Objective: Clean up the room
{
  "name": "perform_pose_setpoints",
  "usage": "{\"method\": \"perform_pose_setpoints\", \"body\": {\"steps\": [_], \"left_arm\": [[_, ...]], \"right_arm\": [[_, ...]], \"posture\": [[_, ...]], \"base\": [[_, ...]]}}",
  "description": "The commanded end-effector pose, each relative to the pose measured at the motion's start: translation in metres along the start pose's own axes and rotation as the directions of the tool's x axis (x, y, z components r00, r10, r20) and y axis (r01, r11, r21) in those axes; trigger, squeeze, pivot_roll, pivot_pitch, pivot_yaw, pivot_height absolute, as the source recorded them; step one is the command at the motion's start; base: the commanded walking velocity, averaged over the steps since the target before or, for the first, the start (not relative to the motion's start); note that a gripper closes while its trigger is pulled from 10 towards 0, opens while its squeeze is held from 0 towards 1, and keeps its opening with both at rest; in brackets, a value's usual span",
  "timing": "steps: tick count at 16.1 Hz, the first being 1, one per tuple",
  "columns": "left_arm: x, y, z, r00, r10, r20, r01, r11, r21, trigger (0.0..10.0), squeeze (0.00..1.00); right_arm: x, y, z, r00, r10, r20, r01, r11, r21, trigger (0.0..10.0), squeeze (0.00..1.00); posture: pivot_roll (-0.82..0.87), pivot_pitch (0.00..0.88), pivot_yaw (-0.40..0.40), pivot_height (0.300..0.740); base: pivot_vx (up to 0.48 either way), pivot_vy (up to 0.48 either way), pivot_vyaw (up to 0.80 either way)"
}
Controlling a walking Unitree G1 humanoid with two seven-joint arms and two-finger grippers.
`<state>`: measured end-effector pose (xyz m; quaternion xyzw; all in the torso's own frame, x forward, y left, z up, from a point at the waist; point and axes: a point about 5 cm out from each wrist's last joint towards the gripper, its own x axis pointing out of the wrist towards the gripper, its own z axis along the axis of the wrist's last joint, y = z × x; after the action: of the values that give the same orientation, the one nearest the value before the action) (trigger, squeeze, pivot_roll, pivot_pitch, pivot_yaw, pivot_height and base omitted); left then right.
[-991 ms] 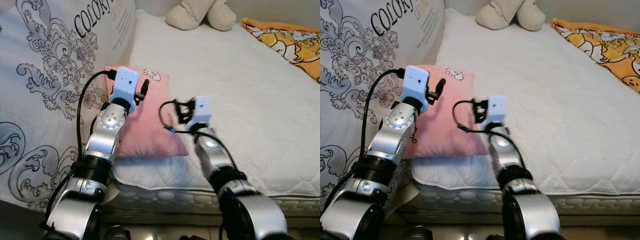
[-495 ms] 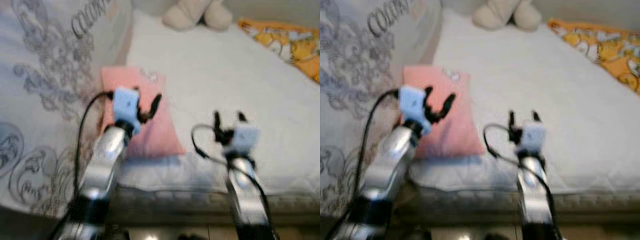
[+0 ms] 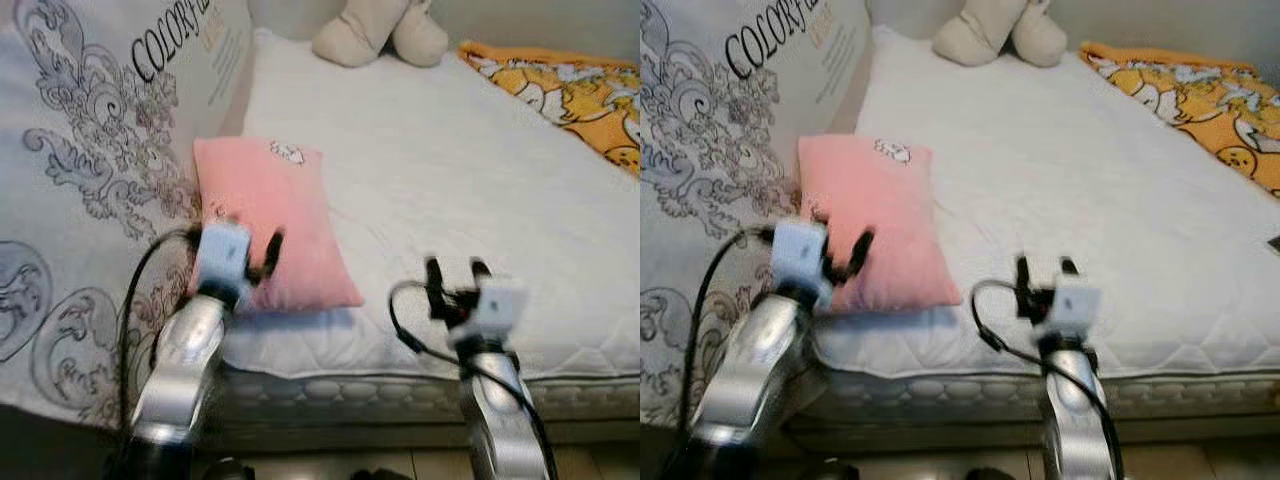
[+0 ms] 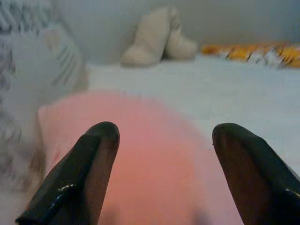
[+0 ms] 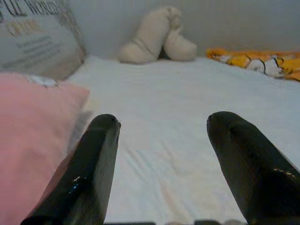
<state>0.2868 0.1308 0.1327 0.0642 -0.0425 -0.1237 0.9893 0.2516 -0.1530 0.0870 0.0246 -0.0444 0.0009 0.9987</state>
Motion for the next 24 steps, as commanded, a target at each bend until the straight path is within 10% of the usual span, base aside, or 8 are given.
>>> {"method": "perform_pose_setpoints", "body": {"steps": [1,9,24], "left_arm": [[0.003,-0.003,0.002,1.0,0.016,-0.003,-0.016,1.0,0.0,10.0,0.0],[0.024,0.022,0.004,0.973,0.231,-0.012,-0.23,0.972,0.037,10.0,0.0],[0.03,0.012,-0.026,0.982,0.148,-0.118,-0.161,0.981,-0.109,10.0,0.0]], "right_arm": [[0.004,-0.004,-0.006,0.999,-0.004,-0.042,0.004,1.0,0.007,10.0,0.0],[0.027,-0.014,-0.004,0.999,0.003,-0.039,-0.004,1.0,-0.026,10.0,0.0],[0.02,-0.03,-0.017,0.982,-0.16,-0.1,0.172,0.978,0.119,10.0,0.0]], "posture": [[0.07,0.0,-0.048,0.74],[0.07,0.0,-0.057,0.74],[0.03,0.0,-0.03,0.74]], "base": [[0.0,-0.48,0.0],[0.0,-0.48,0.0],[0.0,-0.47,0.0]]}}
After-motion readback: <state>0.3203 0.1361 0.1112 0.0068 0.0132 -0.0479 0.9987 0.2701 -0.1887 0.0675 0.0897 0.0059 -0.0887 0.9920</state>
